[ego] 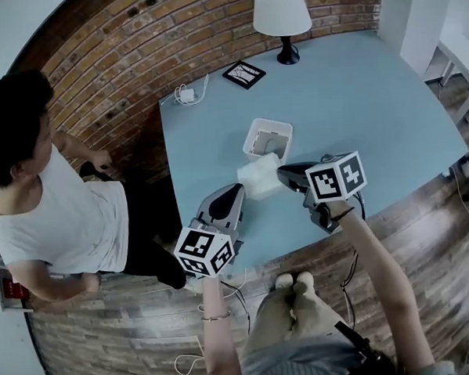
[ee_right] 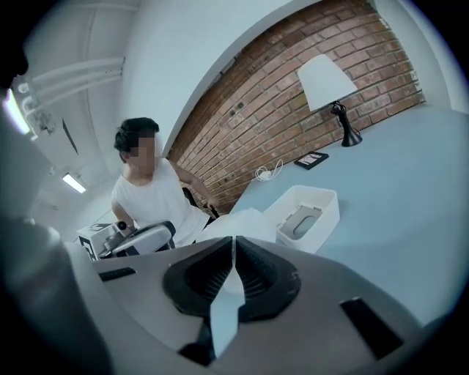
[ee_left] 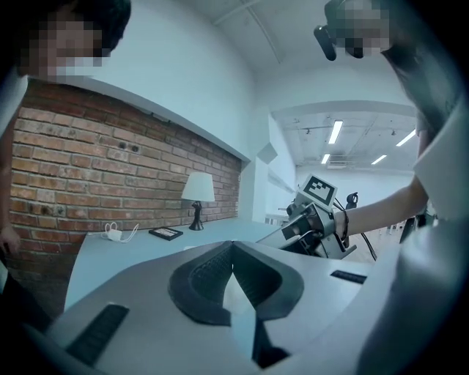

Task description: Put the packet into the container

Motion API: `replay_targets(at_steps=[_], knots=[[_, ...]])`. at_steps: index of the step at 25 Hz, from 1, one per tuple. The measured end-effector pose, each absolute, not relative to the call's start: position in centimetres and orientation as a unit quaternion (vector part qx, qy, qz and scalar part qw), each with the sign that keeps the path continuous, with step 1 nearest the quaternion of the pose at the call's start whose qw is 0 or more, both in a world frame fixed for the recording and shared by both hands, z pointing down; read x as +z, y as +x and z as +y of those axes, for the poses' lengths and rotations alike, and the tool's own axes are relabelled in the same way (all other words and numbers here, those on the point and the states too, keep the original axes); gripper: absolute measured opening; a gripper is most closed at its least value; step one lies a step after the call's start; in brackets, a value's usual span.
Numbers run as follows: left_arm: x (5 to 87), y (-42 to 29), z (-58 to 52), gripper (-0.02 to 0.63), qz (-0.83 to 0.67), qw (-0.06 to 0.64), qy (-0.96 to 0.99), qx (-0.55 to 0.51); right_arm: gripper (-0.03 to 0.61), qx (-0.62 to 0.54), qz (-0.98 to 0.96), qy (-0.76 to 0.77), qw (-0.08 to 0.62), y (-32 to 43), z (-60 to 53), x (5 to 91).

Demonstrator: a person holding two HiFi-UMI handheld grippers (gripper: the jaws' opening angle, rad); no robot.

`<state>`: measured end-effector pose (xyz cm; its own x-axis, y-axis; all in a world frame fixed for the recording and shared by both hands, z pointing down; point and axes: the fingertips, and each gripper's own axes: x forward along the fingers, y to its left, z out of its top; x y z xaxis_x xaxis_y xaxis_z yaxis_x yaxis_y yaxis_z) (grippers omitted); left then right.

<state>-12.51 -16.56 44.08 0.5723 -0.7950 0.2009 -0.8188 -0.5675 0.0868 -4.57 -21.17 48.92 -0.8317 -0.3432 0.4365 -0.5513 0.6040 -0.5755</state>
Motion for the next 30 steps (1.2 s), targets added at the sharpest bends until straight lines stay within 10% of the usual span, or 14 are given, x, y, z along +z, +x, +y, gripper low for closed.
replay_targets(at_steps=[30], knots=[[42.3,-10.5,-24.8,0.008,-0.443,0.082,0.892,0.041,0.025,0.315,-0.904,0.195,0.214,-3.0,-32.3,46.5]])
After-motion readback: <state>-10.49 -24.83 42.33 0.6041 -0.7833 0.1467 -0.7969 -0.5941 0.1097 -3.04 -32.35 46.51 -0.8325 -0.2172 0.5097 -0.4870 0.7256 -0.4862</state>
